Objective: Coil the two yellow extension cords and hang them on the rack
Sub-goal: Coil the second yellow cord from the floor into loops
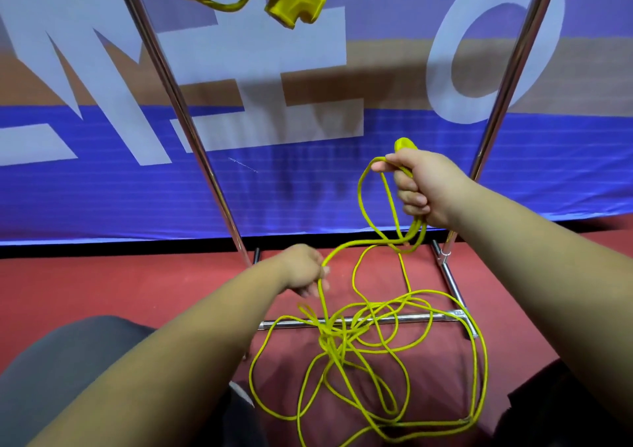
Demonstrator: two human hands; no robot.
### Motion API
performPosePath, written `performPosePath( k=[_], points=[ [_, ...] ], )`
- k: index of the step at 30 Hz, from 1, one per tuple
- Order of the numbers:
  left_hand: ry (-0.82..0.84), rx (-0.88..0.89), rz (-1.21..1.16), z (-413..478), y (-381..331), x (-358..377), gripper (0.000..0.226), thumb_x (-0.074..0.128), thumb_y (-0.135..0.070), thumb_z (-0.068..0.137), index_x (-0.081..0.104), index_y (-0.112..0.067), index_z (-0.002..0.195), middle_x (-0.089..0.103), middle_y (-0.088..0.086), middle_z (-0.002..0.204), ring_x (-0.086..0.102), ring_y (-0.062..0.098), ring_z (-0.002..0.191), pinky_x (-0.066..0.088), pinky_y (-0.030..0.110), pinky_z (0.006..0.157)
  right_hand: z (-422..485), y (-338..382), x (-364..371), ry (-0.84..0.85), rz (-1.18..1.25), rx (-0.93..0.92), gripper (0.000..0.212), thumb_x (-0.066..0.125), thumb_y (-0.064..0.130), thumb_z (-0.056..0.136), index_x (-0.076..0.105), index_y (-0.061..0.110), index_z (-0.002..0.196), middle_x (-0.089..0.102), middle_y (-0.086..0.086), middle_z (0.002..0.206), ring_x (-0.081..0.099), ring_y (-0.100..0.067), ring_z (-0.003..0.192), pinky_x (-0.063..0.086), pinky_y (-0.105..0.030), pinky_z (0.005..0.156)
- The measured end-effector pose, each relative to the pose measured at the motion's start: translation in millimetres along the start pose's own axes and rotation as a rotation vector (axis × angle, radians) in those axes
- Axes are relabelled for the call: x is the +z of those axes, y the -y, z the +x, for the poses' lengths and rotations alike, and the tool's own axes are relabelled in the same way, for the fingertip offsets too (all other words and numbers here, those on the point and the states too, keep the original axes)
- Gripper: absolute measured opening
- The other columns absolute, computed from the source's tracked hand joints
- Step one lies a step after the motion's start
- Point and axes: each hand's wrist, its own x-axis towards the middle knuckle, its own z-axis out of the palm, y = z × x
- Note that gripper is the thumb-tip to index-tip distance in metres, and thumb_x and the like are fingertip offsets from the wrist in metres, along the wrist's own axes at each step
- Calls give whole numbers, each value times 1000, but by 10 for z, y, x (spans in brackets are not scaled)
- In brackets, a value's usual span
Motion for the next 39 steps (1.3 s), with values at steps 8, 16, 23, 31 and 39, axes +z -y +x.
performPosePath(
  k=[8, 16, 23, 31, 39],
  points=[
    [-275, 129, -460, -424, -840, -438, 15, 60, -18, 101, 68, -7, 95, 73, 1, 76, 61, 12, 50, 50, 26, 52, -17, -93, 87, 53, -260, -84, 46, 71, 45, 98, 72, 0, 105, 26, -3, 52, 24, -18, 35, 20, -27, 45],
    [-264, 165, -936, -722, -1279, -792, 14, 63, -23, 102, 68, -14, 94, 78, -3, 78, 72, 11, 61, 59, 27, 61, -80, -186, 331, 43, -344, -209, 39, 69, 40, 102, 57, 12, 77, 45, -1, 46, 33, -19, 36, 28, -28, 45],
    [-261, 104, -1170, -617, -1288, -983, 13, 58, -23, 106, 62, -14, 98, 76, -4, 69, 72, 8, 55, 59, 23, 52, -86, -310, 335, 115, -260, -169, 40, 71, 50, 97, 81, 12, 101, 60, -11, 70, 31, -19, 44, 27, -29, 48],
    [-279, 106, -893, -478, -1275, -704, 26, 31, -5, 105, 54, -3, 115, 75, 14, 93, 76, 26, 81, 63, 37, 71, -68, -235, 260, -121, -214, -140, 15, 79, 26, 92, 82, 11, 91, 64, 5, 54, 26, -18, 44, 21, -27, 44],
    [2, 277, 548, -169, -857, 168, 39, 66, -62, 88, 68, -36, 118, 72, -10, 112, 64, 17, 111, 50, 38, 100, 49, -36, 111, -276, 77, -153, 22, 76, 25, 92, 77, 7, 104, 82, -10, 93, 22, -17, 47, 23, -26, 45]
  ],
)
